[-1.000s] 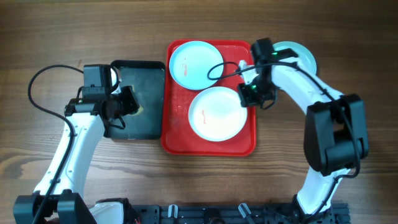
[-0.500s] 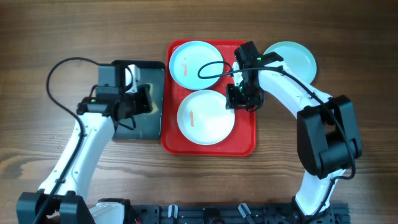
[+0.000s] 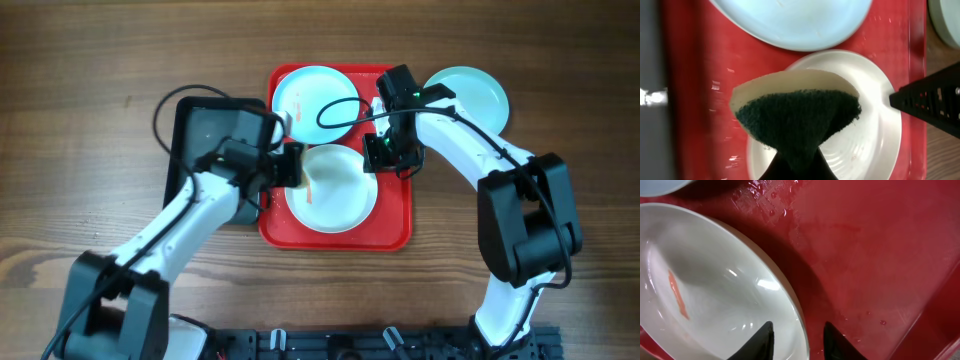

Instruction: Clean dirty plates on tray and stack at the side

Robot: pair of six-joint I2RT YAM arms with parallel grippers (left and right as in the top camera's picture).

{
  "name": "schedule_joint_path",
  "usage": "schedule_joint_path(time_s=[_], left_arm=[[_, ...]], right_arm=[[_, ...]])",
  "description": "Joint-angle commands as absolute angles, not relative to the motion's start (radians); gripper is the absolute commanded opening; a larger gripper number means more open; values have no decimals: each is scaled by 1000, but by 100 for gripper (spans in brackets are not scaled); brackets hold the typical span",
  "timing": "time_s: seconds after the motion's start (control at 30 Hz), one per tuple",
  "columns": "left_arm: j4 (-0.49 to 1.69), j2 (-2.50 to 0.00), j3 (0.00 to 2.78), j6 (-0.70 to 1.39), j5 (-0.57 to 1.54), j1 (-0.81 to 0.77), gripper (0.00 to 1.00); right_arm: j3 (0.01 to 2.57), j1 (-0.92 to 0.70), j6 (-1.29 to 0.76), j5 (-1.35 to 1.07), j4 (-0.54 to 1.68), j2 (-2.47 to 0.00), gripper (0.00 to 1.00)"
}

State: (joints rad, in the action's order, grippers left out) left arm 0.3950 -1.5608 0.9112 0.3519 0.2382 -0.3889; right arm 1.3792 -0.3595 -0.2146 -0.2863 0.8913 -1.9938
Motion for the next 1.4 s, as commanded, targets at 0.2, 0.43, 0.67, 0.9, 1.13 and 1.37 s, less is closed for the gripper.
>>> schedule_joint_path(time_s=[0.2, 0.43, 0.67, 0.9, 1.13, 1.37], left_arm=[[415, -1620, 907, 485, 254, -440, 4], [448, -1620, 907, 564, 254, -442, 4], [463, -1622, 907, 554, 241, -442, 4], [467, -1626, 907, 501, 219, -442, 4], [473, -1648, 907, 445, 209, -442, 4], [426, -1708, 909, 370, 209, -440, 4]], right_arm=[[1333, -366, -213, -270, 838, -2006, 23], [1333, -370, -266, -270, 797, -2006, 4], [1333, -405, -270, -270, 788, -2006, 6], [1333, -408, -269, -229, 802, -2006, 6], [1333, -408, -245, -225, 807, -2006, 6], [1333, -408, -156, -225, 813, -2006, 6]])
